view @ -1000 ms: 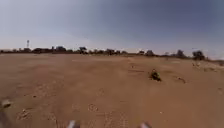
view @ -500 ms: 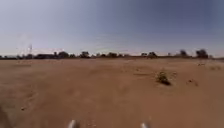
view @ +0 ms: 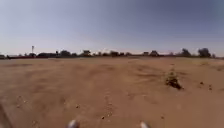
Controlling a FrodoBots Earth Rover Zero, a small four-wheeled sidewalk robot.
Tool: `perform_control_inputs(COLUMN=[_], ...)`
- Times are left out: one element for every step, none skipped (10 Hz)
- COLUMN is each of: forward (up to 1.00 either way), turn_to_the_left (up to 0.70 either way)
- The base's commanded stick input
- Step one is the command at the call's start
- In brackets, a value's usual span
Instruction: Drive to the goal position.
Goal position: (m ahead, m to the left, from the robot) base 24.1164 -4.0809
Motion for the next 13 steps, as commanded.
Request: perform_control_inputs(forward=[0.70,0.70,0.70,0.70,0.70,0.70,0.70,0.70,0.70,0.70,0.70,0.70,0.70], turn_to_the_left=[0.00,0.00,0.00,0.00,0.00,0.00,0.00,0.00,0.00,0.00,0.00,0.00,0.00])
